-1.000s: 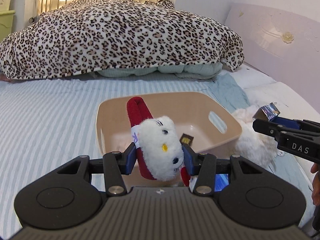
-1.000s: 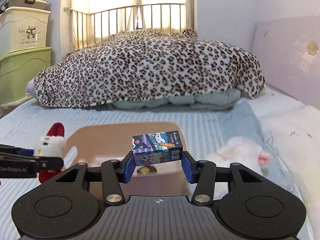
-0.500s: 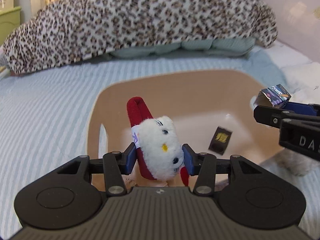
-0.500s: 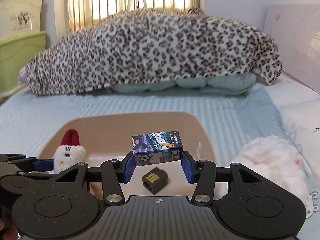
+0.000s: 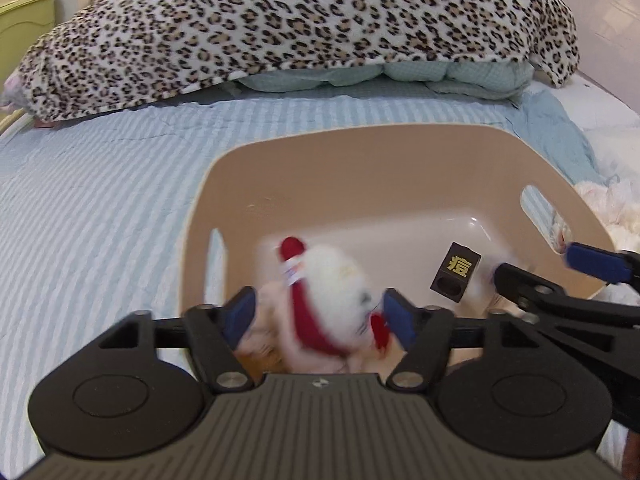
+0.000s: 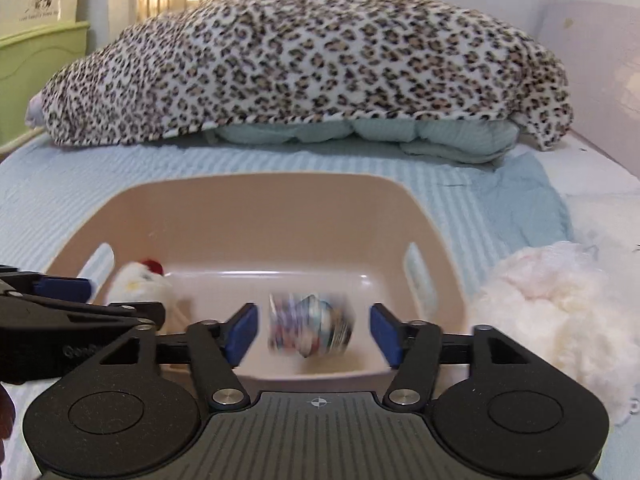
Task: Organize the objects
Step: 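Lift both items over the basket and release them inside, then grasp the herb bag with the left tool while the right tool grasps the blue tissue pack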
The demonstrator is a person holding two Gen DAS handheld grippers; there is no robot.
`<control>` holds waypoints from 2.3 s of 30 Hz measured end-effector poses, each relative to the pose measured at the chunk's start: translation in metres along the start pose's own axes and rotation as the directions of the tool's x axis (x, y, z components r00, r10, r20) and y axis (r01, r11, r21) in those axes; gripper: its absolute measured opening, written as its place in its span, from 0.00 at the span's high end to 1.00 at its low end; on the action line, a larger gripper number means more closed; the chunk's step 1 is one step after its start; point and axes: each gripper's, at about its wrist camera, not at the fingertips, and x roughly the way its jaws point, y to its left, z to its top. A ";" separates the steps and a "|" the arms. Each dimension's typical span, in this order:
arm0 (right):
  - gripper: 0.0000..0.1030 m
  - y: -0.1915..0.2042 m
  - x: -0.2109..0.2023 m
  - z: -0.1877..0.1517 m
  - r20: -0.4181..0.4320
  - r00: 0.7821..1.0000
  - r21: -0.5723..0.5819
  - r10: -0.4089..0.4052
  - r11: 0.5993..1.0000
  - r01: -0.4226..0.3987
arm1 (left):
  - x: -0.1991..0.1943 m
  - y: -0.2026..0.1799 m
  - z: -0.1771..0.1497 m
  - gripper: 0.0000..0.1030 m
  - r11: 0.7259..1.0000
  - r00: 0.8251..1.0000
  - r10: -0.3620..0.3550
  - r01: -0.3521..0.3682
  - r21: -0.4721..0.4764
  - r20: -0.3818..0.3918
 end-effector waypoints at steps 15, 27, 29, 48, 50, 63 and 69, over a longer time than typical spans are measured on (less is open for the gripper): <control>0.06 -0.028 -0.090 -0.029 0.044 0.999 0.027 -0.014 1.000 0.013 | -0.068 0.010 -0.037 0.10 0.999 0.999 -0.039 0.040 -0.020 0.037; 0.06 -0.033 -0.082 -0.075 -0.083 0.997 0.020 -0.002 1.000 0.004 | -0.052 -0.004 -0.088 0.10 0.998 0.996 -0.064 0.065 0.010 -0.068; 0.06 -0.035 -0.075 -0.083 -0.107 0.994 0.029 0.000 1.000 0.003 | -0.045 -0.005 -0.094 0.10 0.998 0.994 -0.069 0.070 0.005 -0.090; 0.06 -0.038 -0.038 -0.096 -0.154 0.987 0.073 0.053 0.996 -0.042 | -0.012 -0.014 -0.081 0.10 0.995 0.993 -0.101 0.100 -0.025 -0.067; 0.06 -0.037 -0.034 -0.097 -0.159 0.986 0.072 0.053 0.997 -0.042 | -0.005 -0.016 -0.081 0.10 0.996 0.993 -0.090 0.088 -0.029 -0.080; 0.03 -0.032 -0.012 -0.096 -0.178 0.981 0.079 0.072 0.995 -0.059 | 0.031 0.000 -0.088 0.10 0.996 0.986 -0.063 0.053 -0.070 -0.152; 0.04 -0.028 -0.004 -0.098 -0.200 0.977 0.079 0.071 0.995 -0.056 | 0.027 0.006 -0.094 0.14 0.997 0.985 -0.066 0.059 -0.051 -0.161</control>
